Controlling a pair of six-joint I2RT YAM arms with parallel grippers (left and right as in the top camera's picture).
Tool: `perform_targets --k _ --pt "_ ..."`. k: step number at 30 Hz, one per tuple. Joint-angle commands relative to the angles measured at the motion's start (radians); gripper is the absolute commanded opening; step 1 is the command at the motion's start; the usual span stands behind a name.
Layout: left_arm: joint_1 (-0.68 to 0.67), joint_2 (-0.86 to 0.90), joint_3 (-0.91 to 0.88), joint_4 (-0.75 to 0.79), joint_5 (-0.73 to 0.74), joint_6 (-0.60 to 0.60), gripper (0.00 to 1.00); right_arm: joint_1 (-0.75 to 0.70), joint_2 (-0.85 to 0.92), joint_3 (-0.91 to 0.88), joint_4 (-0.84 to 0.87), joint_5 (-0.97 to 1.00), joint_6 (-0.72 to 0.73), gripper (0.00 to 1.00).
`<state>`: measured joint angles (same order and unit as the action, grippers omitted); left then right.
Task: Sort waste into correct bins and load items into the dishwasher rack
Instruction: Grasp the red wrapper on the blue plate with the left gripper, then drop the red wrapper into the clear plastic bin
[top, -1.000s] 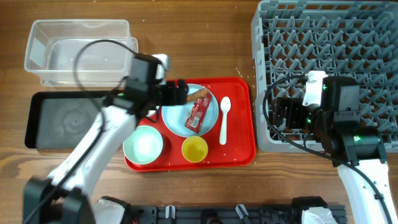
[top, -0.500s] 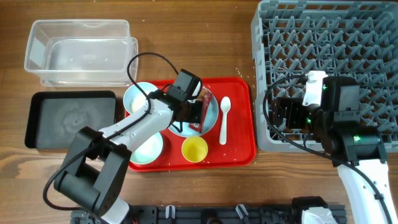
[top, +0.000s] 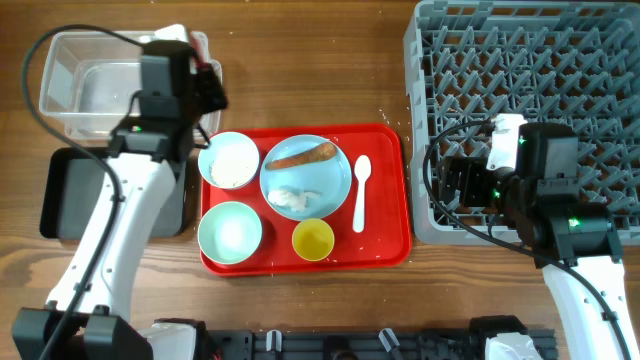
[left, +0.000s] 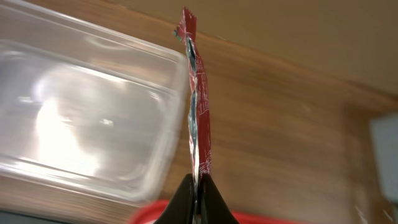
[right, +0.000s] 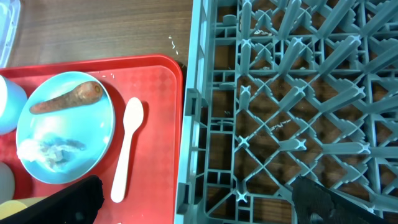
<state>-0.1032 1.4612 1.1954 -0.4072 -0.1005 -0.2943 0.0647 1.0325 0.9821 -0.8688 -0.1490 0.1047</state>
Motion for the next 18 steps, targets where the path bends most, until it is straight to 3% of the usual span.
perform_targets --k 1,7,8,9,10,14,18 --pt "0.093 0.043 0.002 0.084 -0.013 -0.002 0.04 0.002 -0.002 0.020 0.005 -0.004 0.007 1.00" --pt "0.168 0.160 0.002 0.251 -0.013 -0.002 0.04 0.002 -0.002 0.020 0.008 -0.005 0.010 1.00" --pt "0.183 0.194 0.002 0.278 -0.013 -0.002 0.27 0.002 -0.002 0.020 0.008 -0.005 0.010 1.00" --pt "0.197 0.223 0.002 0.300 -0.013 -0.002 0.57 0.002 -0.002 0.020 0.007 -0.005 0.010 0.99" --pt "0.201 0.227 0.002 0.303 -0.012 -0.002 0.63 0.002 -0.002 0.020 0.007 -0.005 0.010 1.00" --pt "0.198 0.207 0.003 0.299 0.035 -0.002 0.63 0.002 -0.002 0.020 0.010 -0.004 0.010 1.00" --pt "0.137 0.170 0.003 0.150 0.321 -0.005 0.60 0.002 -0.002 0.020 0.009 -0.005 0.010 1.00"
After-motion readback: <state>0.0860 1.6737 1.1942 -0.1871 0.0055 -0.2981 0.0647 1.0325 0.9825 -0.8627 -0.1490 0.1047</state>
